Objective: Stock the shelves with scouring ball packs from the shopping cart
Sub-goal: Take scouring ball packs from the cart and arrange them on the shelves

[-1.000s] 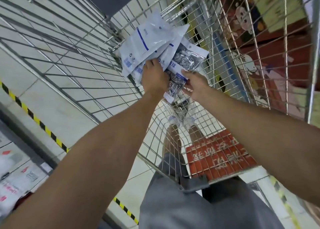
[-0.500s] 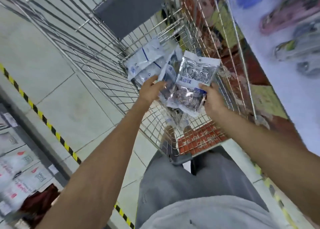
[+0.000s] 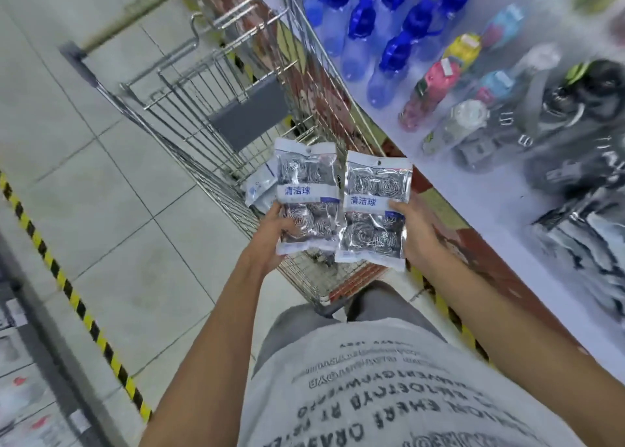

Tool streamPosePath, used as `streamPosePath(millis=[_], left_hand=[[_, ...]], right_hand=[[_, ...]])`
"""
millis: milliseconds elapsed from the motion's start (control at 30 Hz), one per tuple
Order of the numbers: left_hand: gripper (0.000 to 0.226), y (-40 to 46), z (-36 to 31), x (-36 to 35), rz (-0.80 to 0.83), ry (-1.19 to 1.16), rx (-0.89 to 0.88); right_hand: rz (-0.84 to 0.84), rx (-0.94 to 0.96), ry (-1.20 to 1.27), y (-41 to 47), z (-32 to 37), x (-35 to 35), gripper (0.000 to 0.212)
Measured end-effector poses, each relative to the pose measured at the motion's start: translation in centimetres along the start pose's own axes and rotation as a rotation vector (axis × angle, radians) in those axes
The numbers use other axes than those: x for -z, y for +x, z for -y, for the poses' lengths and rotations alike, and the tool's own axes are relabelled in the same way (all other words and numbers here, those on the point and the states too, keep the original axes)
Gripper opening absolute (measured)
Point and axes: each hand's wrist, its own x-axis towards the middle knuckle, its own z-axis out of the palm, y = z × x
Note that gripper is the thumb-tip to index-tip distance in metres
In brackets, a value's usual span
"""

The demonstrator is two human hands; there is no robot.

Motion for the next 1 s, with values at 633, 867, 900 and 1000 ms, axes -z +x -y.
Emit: streamPosePath(millis=[633,867,900,1000], left_hand=[[0.068,-7.3,8.0,-10.8,0.305,0.5,0.001],[0.08,-7.8,12.6,-18.3,0.373,0.617,0.095],[0.079,-8.0,13.4,-19.7,0.39,0.637,0.092],[0.085,-9.1,16.5,-24.3,0.433,0.696,0.085]], right_hand=[[-0.209,0.128,0.281,-18.3,-7.0,15.9,0.05],[-0.275,0.121,0.503,-21.5,-10.4,24.7,0.05],[-0.295,0.13,0.516,-21.8,-11.0,26.3,0.055],[-0.344,0.155,0.578,-23.4,-13.2,31.3,0.081]])
